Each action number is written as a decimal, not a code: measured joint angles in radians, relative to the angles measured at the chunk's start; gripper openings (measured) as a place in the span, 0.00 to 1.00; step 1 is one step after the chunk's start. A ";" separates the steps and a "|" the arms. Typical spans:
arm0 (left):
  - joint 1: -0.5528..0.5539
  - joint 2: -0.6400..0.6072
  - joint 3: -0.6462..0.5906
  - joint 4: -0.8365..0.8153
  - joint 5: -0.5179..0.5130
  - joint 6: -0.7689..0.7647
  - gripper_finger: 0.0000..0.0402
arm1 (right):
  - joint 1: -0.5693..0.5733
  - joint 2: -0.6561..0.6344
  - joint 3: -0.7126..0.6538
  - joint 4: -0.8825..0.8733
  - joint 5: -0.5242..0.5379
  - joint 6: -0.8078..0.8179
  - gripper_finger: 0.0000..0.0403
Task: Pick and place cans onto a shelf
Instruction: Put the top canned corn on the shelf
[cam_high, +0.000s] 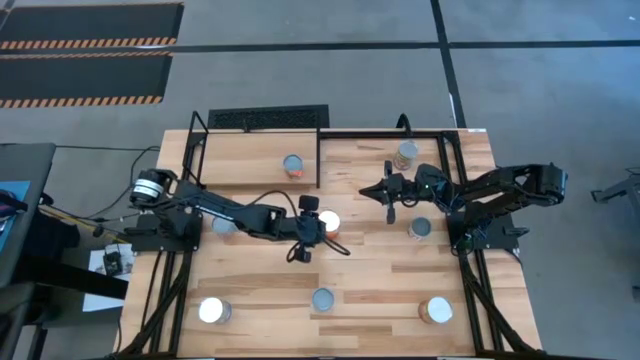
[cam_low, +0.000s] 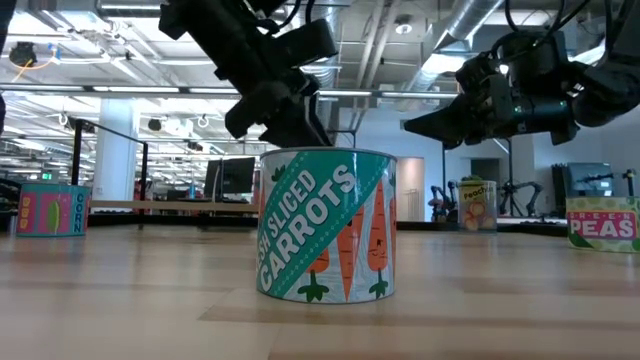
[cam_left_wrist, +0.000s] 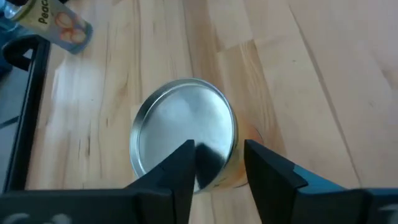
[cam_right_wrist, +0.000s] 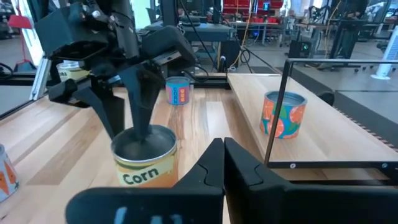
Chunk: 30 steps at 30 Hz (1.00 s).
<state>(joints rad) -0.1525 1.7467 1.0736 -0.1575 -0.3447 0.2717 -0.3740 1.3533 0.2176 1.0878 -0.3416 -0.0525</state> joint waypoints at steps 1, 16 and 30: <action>0.002 0.003 0.001 0.001 -0.003 0.001 0.29 | 0.000 0.000 0.000 -0.001 0.000 0.000 0.03; 0.002 -0.120 0.100 -0.243 -0.025 -0.095 0.00 | 0.000 0.000 0.000 0.005 0.001 0.001 0.03; 0.282 -0.436 0.298 -0.736 -0.184 -0.326 0.00 | 0.072 0.000 0.000 -0.002 0.003 0.026 0.03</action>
<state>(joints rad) 0.1297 1.3109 1.3712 -0.8932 -0.5283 -0.0542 -0.3016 1.3533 0.2176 1.0859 -0.3389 -0.0261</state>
